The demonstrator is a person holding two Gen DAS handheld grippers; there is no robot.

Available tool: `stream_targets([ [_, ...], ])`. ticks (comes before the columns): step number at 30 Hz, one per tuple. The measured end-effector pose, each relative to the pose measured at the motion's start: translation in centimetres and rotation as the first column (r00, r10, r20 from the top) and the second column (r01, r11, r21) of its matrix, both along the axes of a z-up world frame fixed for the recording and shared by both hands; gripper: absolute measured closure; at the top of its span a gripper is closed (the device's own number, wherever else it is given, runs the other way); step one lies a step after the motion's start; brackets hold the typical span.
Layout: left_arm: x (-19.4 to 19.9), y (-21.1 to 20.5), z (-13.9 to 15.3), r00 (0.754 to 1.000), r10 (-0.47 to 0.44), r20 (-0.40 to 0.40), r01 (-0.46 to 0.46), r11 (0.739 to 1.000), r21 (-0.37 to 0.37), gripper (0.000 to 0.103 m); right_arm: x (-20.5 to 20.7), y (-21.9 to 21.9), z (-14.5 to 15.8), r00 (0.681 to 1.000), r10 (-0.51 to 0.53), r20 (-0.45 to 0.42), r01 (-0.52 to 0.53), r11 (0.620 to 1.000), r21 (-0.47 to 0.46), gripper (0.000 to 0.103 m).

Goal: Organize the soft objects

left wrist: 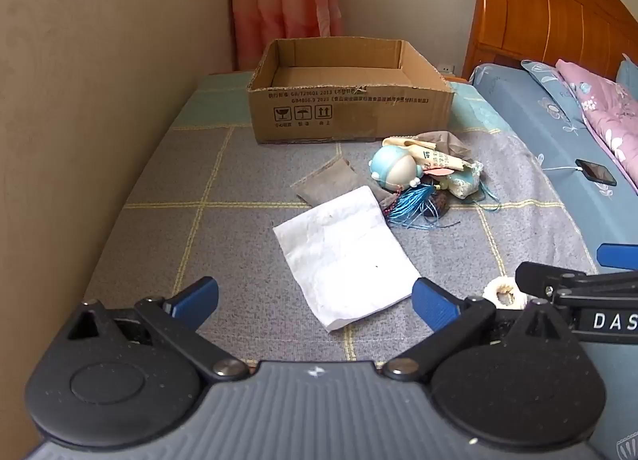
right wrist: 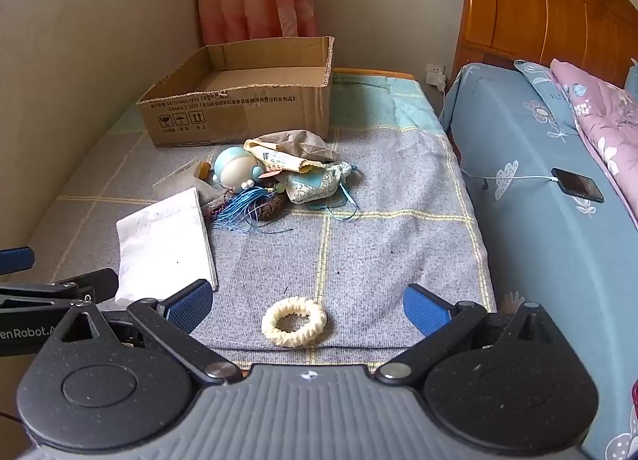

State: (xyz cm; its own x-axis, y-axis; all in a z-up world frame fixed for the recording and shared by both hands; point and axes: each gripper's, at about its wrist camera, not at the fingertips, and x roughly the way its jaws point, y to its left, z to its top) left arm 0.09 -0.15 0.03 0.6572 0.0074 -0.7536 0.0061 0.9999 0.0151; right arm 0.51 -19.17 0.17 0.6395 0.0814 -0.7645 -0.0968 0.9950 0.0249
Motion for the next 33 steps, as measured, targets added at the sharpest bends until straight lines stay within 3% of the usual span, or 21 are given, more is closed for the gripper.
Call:
stream_targets([
  [33, -0.22, -0.16, 0.34, 1.0, -0.001, 0.013, 0.001, 1.0, -0.016, 0.001, -0.1, 0.03, 0.06, 1.0, 0.002, 0.008, -0.002, 1.0, 0.0, 0.0],
])
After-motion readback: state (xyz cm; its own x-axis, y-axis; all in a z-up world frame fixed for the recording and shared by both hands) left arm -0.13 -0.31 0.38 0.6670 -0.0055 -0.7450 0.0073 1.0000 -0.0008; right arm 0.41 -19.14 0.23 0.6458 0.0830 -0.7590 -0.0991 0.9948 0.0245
